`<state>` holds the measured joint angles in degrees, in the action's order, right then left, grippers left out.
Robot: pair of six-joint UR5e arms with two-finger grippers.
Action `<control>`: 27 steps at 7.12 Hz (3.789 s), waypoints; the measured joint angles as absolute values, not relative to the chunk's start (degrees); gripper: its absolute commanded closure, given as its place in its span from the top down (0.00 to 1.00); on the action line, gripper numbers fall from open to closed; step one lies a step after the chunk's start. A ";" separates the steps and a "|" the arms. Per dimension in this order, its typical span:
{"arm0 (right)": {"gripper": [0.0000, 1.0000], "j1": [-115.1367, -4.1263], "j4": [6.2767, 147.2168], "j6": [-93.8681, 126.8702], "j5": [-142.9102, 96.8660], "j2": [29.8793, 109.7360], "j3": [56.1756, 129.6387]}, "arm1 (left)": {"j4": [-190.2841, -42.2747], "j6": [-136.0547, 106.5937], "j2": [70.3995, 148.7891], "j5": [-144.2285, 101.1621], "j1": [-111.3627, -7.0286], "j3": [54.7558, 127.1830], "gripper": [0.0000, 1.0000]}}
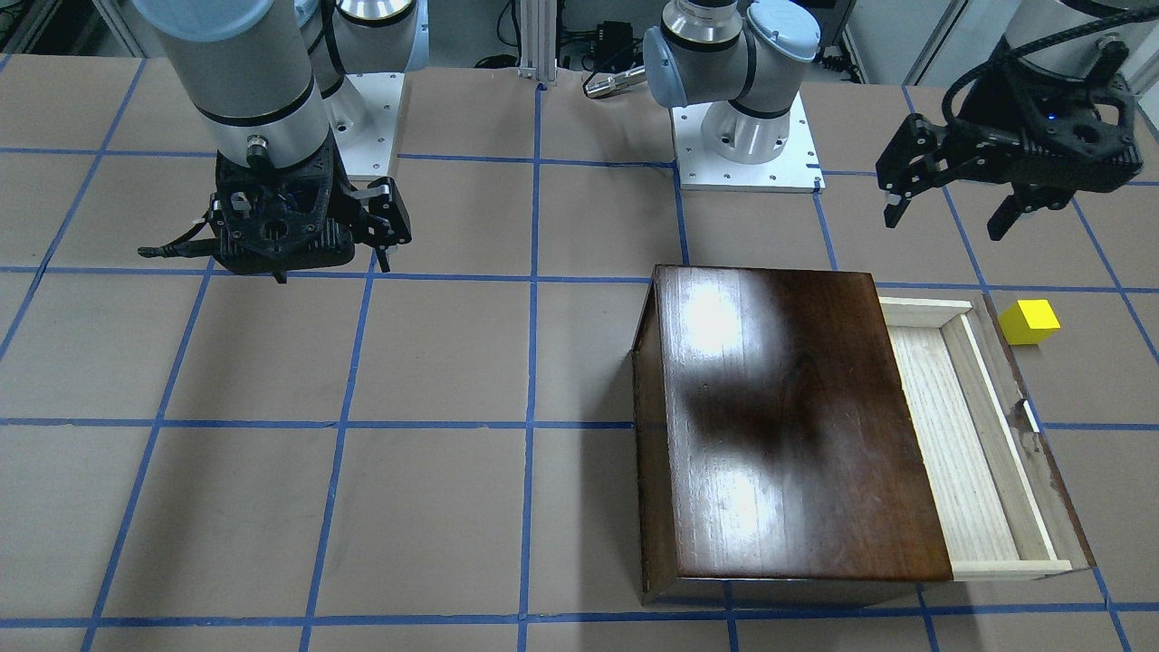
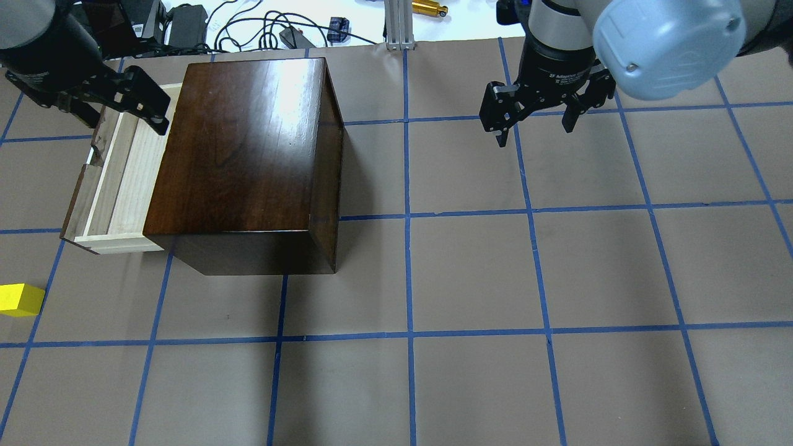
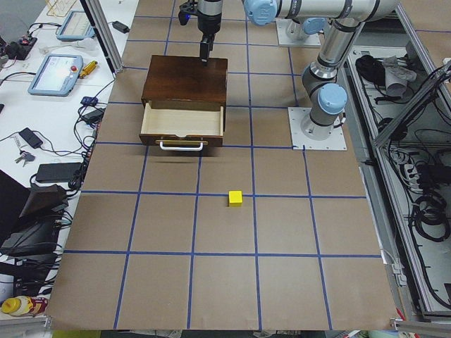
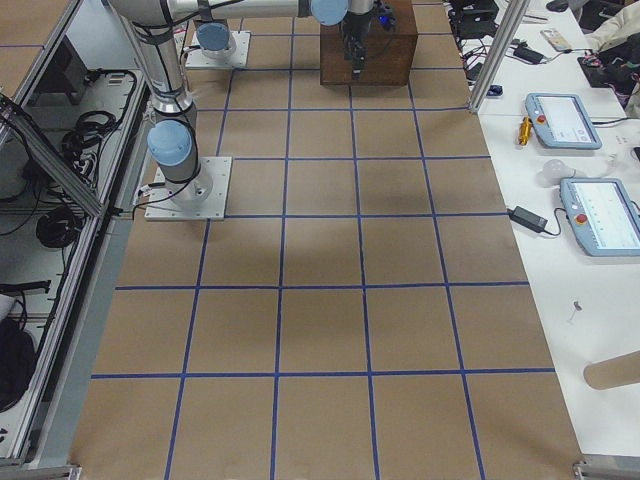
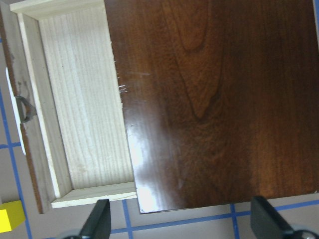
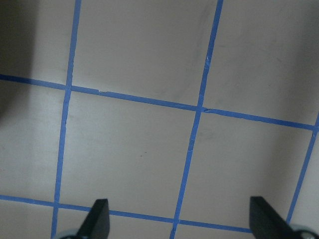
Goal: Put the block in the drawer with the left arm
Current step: 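Move the left gripper toward the yellow cube on the table, then lower the left gripper over the yellow cube and close on it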
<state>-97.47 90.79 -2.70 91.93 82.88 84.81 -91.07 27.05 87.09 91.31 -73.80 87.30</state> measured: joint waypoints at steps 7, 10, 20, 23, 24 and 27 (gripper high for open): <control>1.00 -97.47 90.79 -2.72 91.93 82.88 84.82 | -93.92 78.22 89.38 91.55 -45.72 89.33 1.00; 1.00 -97.47 90.79 -2.67 91.93 82.88 84.81 | -81.78 107.43 92.44 91.86 -37.93 97.37 1.00; 1.00 -97.47 90.79 -2.64 91.93 82.88 84.82 | -54.17 144.68 106.29 91.87 -33.00 110.70 1.00; 1.00 -97.47 90.79 -2.67 91.93 82.88 84.82 | -46.95 146.37 108.39 91.49 -31.37 114.65 1.00; 1.00 -97.47 90.79 -2.66 91.93 82.88 84.82 | -46.41 146.65 108.90 91.36 -31.01 115.08 1.00; 1.00 -97.47 90.79 -2.71 91.93 82.88 84.81 | -44.59 146.80 110.96 91.16 -30.78 115.25 1.00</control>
<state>-97.47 90.79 -2.71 91.93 82.88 84.81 -44.59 146.80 110.96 91.16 -30.78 115.25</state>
